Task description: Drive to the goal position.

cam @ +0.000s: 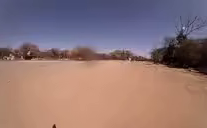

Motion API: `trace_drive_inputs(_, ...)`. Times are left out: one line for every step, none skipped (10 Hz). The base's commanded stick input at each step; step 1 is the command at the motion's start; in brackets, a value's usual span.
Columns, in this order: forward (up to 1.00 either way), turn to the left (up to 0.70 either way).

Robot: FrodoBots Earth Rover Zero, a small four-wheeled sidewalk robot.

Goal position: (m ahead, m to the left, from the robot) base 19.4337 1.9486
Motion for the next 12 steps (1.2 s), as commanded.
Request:
trace_drive_inputs(1.0, 0.0)
trace_drive_inputs(1.0, 0.0)
trace_drive_inputs(1.0, 0.0)
trace_drive_inputs(1.0, 0.0)
trace_drive_inputs(1.0, 0.0)
trace_drive_inputs(1.0, 0.0)
trace_drive_inputs(1.0, 0.0)
trace_drive_inputs(1.0, 0.0)
trace_drive_inputs(1.0, 0.0)
trace_drive_inputs(1.0, 0.0)
trace_drive_inputs(1.0, 0.0)
trace_drive_inputs(1.0, 0.0)
